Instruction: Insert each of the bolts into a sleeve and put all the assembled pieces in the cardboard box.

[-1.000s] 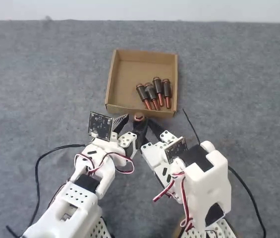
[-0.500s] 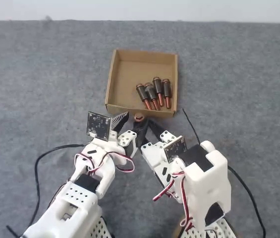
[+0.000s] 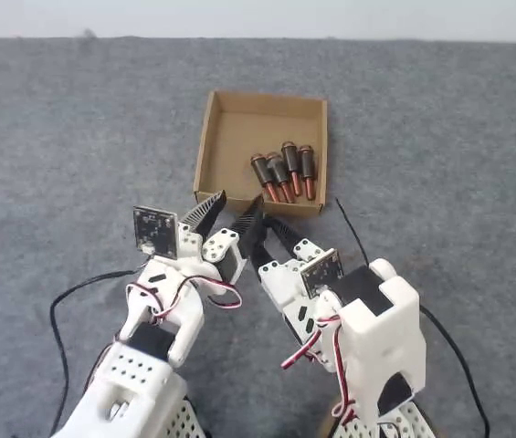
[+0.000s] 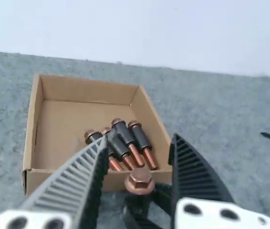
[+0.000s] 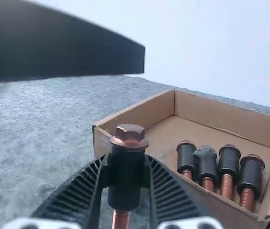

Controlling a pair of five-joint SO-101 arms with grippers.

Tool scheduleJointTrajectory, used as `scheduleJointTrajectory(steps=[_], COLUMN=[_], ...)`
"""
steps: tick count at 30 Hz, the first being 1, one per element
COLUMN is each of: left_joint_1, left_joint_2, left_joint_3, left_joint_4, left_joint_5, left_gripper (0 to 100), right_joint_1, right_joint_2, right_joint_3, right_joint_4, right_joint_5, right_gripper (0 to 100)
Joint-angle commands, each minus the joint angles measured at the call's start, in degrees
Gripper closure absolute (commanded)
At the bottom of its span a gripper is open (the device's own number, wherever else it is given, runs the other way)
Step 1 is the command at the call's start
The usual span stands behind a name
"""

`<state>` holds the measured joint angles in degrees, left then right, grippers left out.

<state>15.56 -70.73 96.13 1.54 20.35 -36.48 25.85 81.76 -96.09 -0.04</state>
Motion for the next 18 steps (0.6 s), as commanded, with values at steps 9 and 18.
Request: scheduleJointTrajectory(steps=[9,18], left_joint_1=[-5.9,-14.3], left_joint_2=[-26.7,-33.6], left_joint_3=[0.8,0.4], left_joint_4=[23.4,33.5], left_joint_5=[1.0,0.7], left_gripper=[82,98], right_joint_1=[0.9,0.9], right_joint_2=[-0.6,-0.5], right_joint_3=[-1.8,-1.8], right_joint_4=[0.0,0.0], right_joint_5=[1.0,1.0], right_gripper=[99.3,99.3])
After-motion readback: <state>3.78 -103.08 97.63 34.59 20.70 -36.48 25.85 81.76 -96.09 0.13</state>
